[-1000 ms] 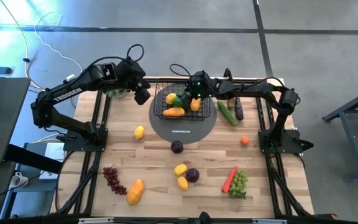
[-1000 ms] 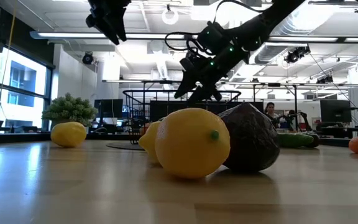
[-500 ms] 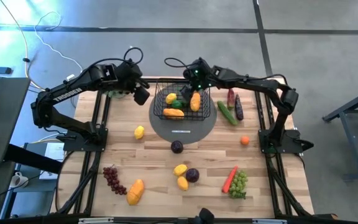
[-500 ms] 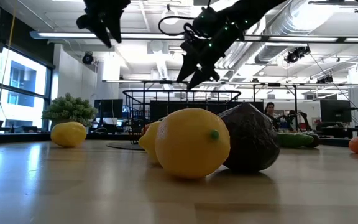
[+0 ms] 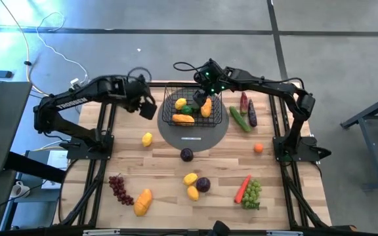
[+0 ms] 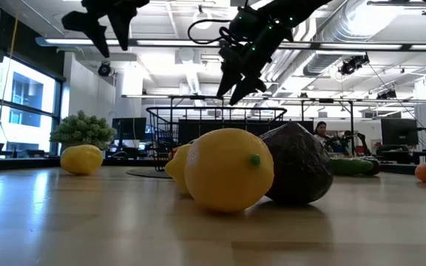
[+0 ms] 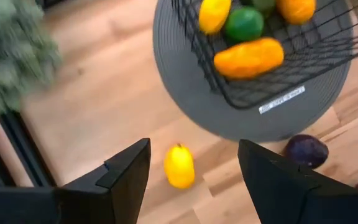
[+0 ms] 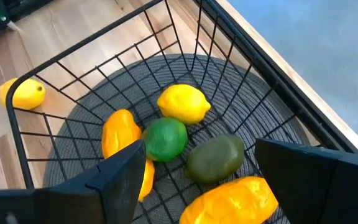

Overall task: Build produce basket
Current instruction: Put the yellow lemon into the wire basket

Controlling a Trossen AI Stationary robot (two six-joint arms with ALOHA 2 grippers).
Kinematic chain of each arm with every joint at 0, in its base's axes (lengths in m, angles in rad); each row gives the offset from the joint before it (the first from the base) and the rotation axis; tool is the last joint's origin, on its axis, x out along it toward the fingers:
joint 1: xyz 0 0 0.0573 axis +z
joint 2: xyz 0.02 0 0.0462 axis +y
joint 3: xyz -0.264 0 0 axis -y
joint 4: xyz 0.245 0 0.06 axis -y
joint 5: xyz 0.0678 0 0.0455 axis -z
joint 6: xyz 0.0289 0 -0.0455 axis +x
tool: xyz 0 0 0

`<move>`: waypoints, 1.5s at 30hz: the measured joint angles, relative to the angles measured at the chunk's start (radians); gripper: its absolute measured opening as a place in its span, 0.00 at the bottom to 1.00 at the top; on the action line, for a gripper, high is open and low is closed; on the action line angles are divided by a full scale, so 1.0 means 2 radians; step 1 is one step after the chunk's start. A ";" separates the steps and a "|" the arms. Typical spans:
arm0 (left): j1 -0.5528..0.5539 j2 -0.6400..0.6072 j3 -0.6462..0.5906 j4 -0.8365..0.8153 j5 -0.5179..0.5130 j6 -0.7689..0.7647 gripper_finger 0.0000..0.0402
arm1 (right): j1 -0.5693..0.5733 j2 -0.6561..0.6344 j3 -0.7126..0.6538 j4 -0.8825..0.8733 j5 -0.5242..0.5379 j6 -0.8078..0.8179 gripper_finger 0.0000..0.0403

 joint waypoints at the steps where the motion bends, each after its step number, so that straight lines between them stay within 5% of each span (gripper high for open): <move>1: -0.008 0.000 -0.009 -0.002 0.000 -0.019 0.58 | 0.000 0.000 0.000 -0.002 0.000 -0.001 0.70; 18: -0.110 0.001 -0.194 0.087 0.024 -0.223 0.58 | 0.000 0.000 0.000 -0.039 0.000 -0.021 0.70; 26: -0.122 0.000 -0.257 0.179 0.027 -0.230 0.58 | 0.000 0.000 0.000 -0.046 0.000 -0.020 0.70; 45: -0.126 0.007 -0.325 0.252 -0.003 -0.243 0.58 | 0.000 0.000 0.000 -0.046 0.000 -0.006 0.70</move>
